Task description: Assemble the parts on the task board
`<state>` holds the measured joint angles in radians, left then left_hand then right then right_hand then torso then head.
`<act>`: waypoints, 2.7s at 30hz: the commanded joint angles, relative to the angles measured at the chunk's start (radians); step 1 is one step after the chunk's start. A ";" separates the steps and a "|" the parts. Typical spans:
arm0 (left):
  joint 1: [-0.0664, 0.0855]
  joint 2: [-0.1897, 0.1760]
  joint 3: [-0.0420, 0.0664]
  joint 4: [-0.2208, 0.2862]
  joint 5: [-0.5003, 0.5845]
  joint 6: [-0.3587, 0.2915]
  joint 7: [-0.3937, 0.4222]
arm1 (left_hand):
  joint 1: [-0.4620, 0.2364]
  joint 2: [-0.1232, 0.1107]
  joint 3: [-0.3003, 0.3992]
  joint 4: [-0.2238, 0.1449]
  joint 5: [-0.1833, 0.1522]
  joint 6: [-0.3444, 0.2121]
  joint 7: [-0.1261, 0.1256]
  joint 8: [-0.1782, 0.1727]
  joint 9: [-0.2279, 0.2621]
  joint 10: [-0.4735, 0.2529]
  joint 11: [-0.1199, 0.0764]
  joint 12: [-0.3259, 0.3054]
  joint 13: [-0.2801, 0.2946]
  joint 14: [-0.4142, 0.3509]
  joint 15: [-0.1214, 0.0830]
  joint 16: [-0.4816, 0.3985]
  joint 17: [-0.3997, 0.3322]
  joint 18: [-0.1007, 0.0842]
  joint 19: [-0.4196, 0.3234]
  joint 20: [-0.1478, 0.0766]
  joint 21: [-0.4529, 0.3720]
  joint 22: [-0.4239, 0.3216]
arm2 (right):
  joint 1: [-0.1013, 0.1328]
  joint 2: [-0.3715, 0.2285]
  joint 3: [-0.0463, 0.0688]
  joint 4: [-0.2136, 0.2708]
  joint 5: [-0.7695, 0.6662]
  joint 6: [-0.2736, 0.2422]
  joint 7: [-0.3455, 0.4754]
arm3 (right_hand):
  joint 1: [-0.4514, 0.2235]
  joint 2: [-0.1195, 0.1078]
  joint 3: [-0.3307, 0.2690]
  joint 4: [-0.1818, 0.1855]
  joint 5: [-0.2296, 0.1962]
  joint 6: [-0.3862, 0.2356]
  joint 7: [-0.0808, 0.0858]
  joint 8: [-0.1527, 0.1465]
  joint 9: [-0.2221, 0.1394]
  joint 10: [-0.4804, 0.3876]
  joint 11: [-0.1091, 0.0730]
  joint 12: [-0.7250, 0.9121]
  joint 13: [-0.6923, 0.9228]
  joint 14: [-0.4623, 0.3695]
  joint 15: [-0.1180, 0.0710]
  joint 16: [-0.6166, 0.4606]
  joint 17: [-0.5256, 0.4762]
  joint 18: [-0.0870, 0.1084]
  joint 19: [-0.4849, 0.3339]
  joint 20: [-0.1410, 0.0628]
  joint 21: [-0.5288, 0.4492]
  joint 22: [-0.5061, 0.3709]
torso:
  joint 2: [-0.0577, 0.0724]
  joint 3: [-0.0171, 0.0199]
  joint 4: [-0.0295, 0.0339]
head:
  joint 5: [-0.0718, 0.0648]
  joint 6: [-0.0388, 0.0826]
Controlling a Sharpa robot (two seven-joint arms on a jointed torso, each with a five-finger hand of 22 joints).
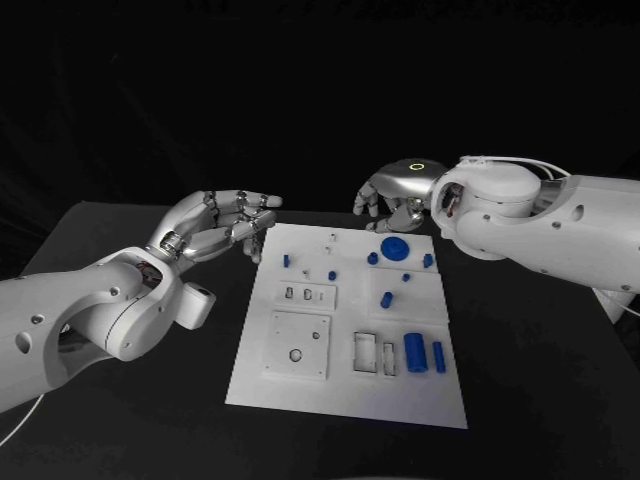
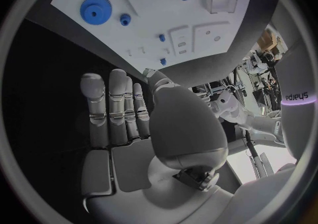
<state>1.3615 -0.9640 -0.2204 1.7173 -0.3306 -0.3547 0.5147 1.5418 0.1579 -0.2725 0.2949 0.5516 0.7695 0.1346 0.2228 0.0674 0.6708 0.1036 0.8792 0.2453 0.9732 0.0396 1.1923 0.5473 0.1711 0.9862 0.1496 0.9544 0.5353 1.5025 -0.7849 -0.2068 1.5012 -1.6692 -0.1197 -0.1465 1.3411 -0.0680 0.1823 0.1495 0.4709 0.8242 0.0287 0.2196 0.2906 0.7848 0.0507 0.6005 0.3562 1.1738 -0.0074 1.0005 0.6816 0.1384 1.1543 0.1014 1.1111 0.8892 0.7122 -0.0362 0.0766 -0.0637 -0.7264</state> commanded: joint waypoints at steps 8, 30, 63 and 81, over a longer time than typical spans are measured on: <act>0.002 -0.001 0.000 0.000 -0.016 -0.002 0.012 | 0.012 -0.003 0.009 -0.001 0.016 0.030 0.007 0.003 -0.001 0.042 -0.005 -0.023 -0.018 0.015 -0.002 0.005 0.007 0.012 -0.010 -0.003 0.036 0.027 | -0.063 0.057 -0.003 -0.110 -0.138 0.042 -0.038 | -0.040 -0.039 0.050 -0.014 0.042 -0.024 0.004 -0.015 0.055 -0.098 0.010 -0.036 0.052 -0.015 0.004 0.061 0.056 -0.014 -0.009 0.005 0.048 0.075 | -0.006 0.0019 0.0040 | 0.005 -0.019; 0.001 -0.005 -0.001 -0.004 -0.016 0.026 -0.013 | 0.017 -0.010 0.023 -0.001 0.017 0.043 0.014 -0.014 -0.002 0.015 0.022 -0.067 -0.047 -0.197 0.037 -0.184 -0.104 0.007 -0.176 0.032 -0.072 -0.002 | -0.132 0.083 -0.003 -0.185 -0.104 0.025 0.014 | -0.073 -0.051 0.104 -0.061 0.063 -0.021 -0.007 0.005 0.164 -0.130 0.016 -0.059 0.113 -0.019 0.007 0.102 0.086 -0.018 -0.012 0.010 0.080 0.146 | -0.019 -0.0018 0.0059 | 0.011 -0.055; -0.004 0.002 -0.002 -0.017 -0.016 0.056 -0.019 | 0.023 -0.012 0.028 -0.002 0.020 0.046 0.016 -0.015 -0.002 0.013 0.023 -0.069 -0.050 -0.198 0.039 -0.198 -0.114 0.008 -0.182 0.036 -0.082 -0.005 | -0.177 0.116 -0.003 -0.266 -0.073 -0.036 0.100 | -0.063 -0.025 0.144 -0.127 0.127 -0.034 -0.016 0.056 0.344 -0.133 0.009 -0.015 0.211 -0.020 0.005 0.131 0.107 -0.023 -0.001 0.011 0.098 0.211 | -0.028 -0.0055 0.0104 | 0.005 -0.067; -0.005 -0.001 -0.002 -0.015 -0.016 0.059 -0.026 | 0.028 -0.012 0.031 -0.002 0.026 0.049 0.018 -0.015 -0.001 0.015 0.023 -0.069 -0.050 -0.197 0.040 -0.202 -0.118 0.009 -0.183 0.037 -0.086 -0.006 | -0.197 0.132 -0.003 -0.305 -0.069 -0.034 0.118 | -0.067 -0.016 0.153 -0.131 0.111 -0.035 -0.017 0.064 0.376 -0.122 0.004 -0.008 0.223 -0.015 0.004 0.140 0.116 -0.025 0.004 0.011 0.105 0.228 | -0.032 -0.0054 0.0103 | 0.012 -0.077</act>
<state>1.3566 -0.9658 -0.2233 1.6995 -0.3441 -0.3125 0.4853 1.5603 0.1474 -0.2478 0.2922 0.5747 0.8094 0.1533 0.2122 0.0661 0.6880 0.1248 0.8150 0.1962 0.7812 0.0787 0.9959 0.4308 0.1710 0.8093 0.1836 0.8740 0.5298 1.3063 -0.6547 -0.2100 1.1989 -1.7346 -0.1552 -0.0411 1.2715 -0.0946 0.3288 0.0201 0.5863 0.7875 0.0088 0.2787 0.6657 0.6579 0.0555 0.5868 0.5783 1.1520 -0.0002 1.1363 0.7963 0.1234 1.1525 0.1106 1.2105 1.1162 0.6811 -0.0421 0.0870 -0.0514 -0.8021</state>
